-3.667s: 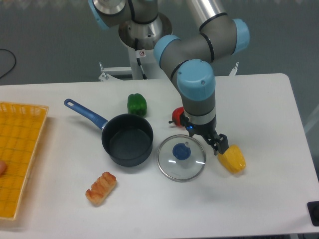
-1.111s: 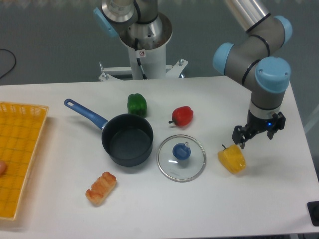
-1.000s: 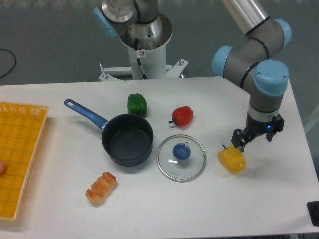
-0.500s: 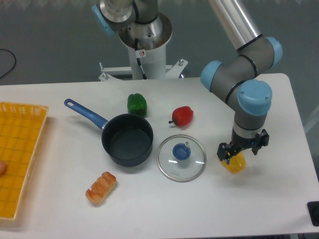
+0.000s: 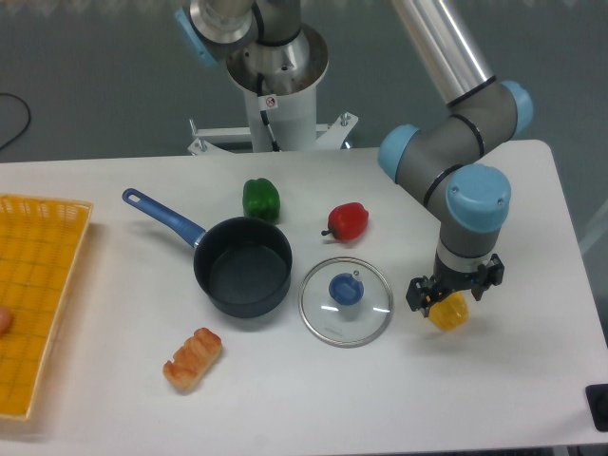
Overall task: Pick up the yellow pepper
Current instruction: 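Close the gripper around the yellow pepper's stem end, then lift the grasped yellow pepper up off the table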
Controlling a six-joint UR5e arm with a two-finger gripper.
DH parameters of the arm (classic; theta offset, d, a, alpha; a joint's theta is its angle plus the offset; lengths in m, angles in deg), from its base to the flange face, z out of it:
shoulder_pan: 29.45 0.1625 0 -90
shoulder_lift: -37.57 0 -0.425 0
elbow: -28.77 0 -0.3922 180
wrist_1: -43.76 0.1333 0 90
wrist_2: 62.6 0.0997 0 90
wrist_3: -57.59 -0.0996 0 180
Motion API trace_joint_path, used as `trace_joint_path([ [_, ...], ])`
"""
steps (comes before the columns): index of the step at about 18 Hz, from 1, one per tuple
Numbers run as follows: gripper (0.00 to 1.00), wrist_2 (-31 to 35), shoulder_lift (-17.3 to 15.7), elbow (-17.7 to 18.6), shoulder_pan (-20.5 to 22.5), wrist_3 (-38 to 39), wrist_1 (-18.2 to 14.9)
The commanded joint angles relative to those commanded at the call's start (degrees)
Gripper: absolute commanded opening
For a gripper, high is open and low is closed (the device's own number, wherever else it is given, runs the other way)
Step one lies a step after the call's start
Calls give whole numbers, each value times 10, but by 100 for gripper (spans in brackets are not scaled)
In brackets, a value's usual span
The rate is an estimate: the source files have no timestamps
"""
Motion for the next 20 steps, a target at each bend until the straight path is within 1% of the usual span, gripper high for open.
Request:
trace_joint_path([
  [2,100,10,7,3,0,0,0],
  [4,100,30,7,3,0,1,0],
  [12,99,33,11,4,3,1,0],
  [14,94,33,15,4,2,1,1],
  [17,91,39,18,4,1,1,0],
  [19,85,39,18,5,1,1,0],
  [20,80,42,18,5,0,1,0],
])
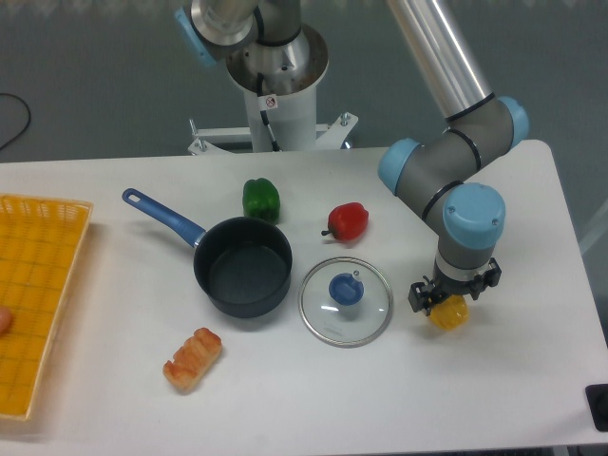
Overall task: Pick up the yellow pepper
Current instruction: 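Lift the grasped yellow pepper up off the table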
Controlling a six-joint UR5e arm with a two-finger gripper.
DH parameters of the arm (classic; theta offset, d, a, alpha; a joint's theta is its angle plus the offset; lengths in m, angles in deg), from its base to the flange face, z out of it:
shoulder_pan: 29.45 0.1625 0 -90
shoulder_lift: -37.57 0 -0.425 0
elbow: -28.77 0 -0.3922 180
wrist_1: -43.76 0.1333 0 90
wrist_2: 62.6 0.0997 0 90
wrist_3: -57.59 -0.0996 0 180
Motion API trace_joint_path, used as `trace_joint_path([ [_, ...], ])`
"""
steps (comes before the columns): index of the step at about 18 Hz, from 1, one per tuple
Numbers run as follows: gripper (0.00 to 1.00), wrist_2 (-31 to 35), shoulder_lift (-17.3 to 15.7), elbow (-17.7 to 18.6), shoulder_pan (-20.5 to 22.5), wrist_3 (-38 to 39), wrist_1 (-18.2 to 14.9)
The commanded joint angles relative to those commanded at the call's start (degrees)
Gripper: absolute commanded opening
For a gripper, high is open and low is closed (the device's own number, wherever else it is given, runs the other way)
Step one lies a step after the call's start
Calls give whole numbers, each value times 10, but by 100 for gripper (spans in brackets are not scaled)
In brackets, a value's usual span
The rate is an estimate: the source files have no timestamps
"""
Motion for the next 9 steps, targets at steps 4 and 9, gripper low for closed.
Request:
trace_joint_path([
  [4,61,8,-1,-1,-6,-1,-3],
  [9,59,37,-1,-4,-13,-27,-3],
])
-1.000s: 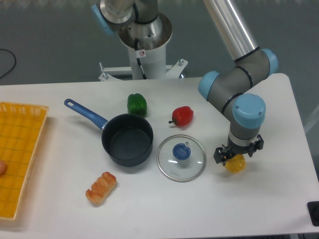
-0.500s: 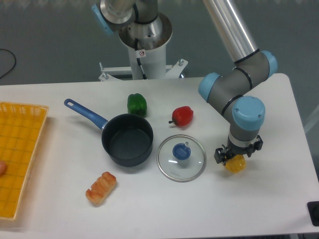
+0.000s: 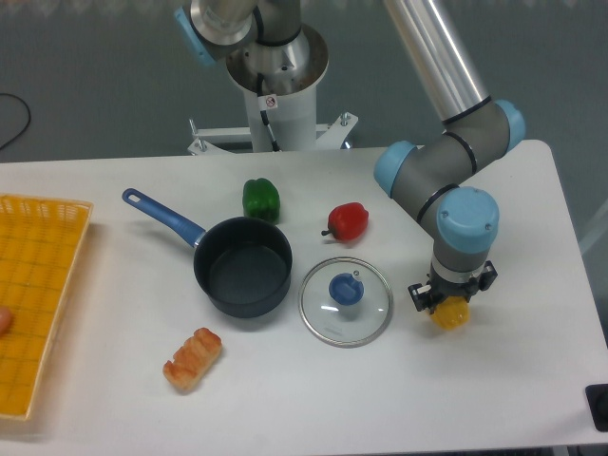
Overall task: Pick up the yellow pepper
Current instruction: 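Lift the grasped yellow pepper up off the table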
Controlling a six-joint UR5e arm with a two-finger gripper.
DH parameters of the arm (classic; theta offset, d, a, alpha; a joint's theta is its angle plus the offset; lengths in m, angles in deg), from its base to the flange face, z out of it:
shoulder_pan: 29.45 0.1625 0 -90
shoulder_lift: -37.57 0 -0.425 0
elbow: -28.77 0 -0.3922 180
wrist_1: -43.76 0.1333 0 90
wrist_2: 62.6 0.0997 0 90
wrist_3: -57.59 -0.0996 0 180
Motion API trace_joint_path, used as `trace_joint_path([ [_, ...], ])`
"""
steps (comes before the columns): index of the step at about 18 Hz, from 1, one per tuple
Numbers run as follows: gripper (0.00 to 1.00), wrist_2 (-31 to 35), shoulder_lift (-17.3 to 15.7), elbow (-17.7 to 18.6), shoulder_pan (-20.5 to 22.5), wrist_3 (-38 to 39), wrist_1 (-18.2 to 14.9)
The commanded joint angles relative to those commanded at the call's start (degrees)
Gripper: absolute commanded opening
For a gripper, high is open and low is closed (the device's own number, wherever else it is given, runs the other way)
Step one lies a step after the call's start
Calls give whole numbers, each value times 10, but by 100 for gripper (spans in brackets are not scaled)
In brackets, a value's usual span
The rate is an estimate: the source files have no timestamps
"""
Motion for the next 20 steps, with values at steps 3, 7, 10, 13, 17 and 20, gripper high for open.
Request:
trace_joint_path([
  [3,59,-3,-17,-4,0,-21,-2],
  [7,59,-7,-39,-4,0,-55,-4],
  [10,59,-6,-46,-9,-12,-86,-5],
  [13,59,-5,-55,-15,-25,-135,-24],
  [17,59,-3,-76,-30,-24,-247,-83],
  [20,59,-4,-89,-31,-25,-295,-91],
])
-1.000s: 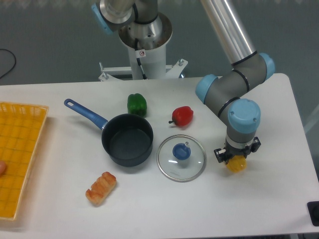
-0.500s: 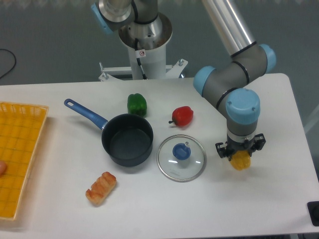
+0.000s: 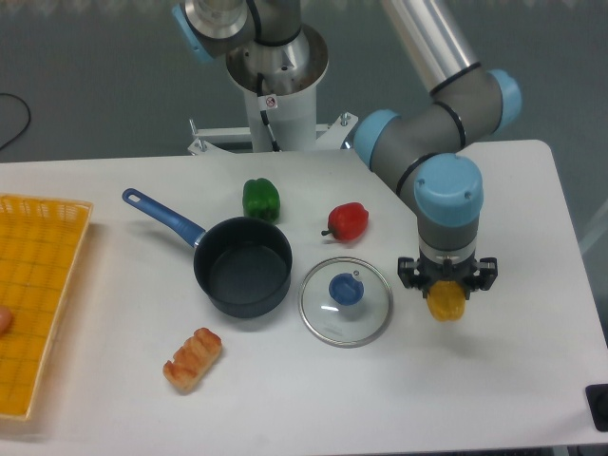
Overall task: Pick up the yellow pepper
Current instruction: 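Lift the grasped yellow pepper up off the table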
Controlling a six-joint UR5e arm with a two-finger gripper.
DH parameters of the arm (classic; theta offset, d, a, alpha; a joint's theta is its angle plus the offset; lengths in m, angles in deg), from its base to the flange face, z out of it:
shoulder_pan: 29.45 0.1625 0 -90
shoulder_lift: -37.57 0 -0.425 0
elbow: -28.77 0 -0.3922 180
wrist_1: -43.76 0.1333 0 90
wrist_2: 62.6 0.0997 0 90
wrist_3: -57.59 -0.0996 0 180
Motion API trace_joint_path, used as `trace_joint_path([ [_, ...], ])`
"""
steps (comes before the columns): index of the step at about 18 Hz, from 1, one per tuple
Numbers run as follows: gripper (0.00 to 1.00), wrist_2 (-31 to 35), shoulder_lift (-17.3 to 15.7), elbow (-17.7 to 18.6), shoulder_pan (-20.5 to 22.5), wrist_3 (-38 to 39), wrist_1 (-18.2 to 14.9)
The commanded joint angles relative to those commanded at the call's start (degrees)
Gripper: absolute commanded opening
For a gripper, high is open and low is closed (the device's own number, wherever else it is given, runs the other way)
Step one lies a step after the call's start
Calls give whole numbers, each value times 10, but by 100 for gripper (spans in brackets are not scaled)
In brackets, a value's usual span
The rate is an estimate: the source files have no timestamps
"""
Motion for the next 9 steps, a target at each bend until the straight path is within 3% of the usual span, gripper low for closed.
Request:
trace_joint_path([
  [3,60,1,-9,-1,-4,-28,-15],
  [7,60,3,-20,-12,-11,-94,-74],
  [9,60,4,-22,-14,-12,-102,-85],
])
